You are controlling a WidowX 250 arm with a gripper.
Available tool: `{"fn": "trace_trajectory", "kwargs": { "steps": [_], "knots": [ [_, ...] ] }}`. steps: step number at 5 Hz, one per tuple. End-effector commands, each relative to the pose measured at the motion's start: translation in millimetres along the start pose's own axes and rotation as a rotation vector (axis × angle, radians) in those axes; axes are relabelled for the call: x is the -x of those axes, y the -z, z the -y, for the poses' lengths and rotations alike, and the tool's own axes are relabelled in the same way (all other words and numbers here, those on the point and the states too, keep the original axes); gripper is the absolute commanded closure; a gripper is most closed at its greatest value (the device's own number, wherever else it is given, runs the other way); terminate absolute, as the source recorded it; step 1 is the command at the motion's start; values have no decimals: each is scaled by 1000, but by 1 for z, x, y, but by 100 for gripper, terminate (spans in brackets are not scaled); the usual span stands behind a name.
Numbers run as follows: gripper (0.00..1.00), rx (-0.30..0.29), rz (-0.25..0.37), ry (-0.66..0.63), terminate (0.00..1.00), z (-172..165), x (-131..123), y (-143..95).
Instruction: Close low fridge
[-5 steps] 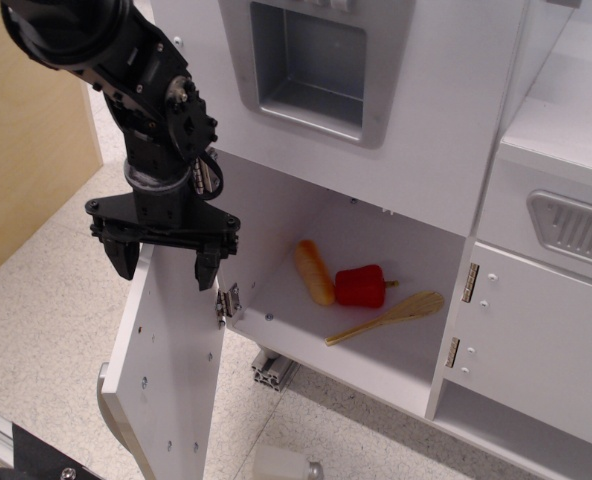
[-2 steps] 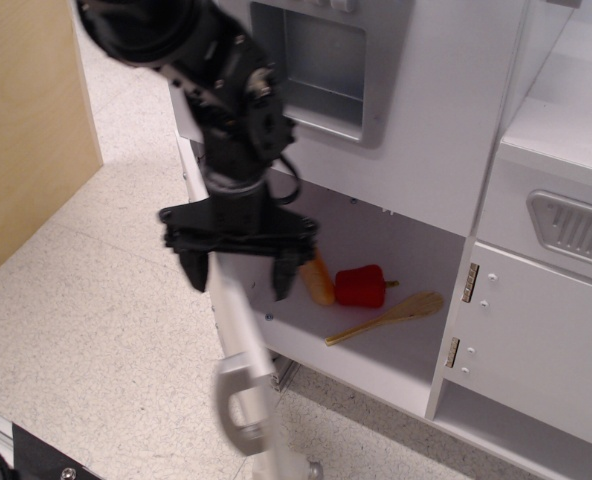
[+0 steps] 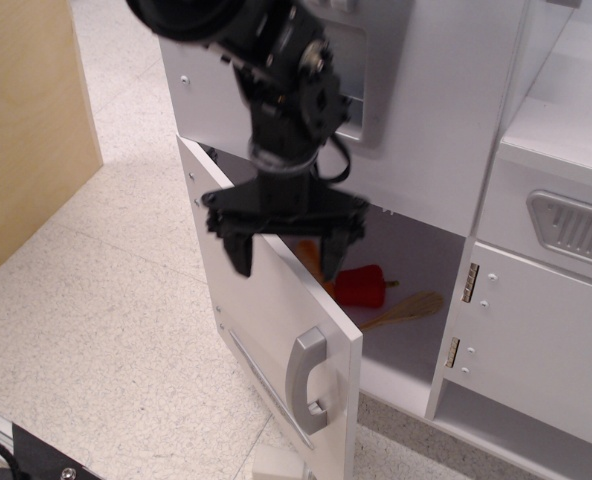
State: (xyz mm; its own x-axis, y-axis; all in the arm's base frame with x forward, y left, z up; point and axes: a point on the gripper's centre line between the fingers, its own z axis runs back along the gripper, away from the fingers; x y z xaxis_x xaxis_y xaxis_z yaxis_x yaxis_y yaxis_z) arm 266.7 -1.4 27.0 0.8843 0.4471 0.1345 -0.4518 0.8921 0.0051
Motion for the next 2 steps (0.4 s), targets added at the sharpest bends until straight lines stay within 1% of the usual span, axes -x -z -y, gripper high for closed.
{"fn": "trace_trajectory", "kwargs": {
  "steps": [1,2],
  "knots": [
    [0,71,59,124,0,-18,8,-36],
    [0,61,63,212,0,-42,22,-32]
  ]
}}
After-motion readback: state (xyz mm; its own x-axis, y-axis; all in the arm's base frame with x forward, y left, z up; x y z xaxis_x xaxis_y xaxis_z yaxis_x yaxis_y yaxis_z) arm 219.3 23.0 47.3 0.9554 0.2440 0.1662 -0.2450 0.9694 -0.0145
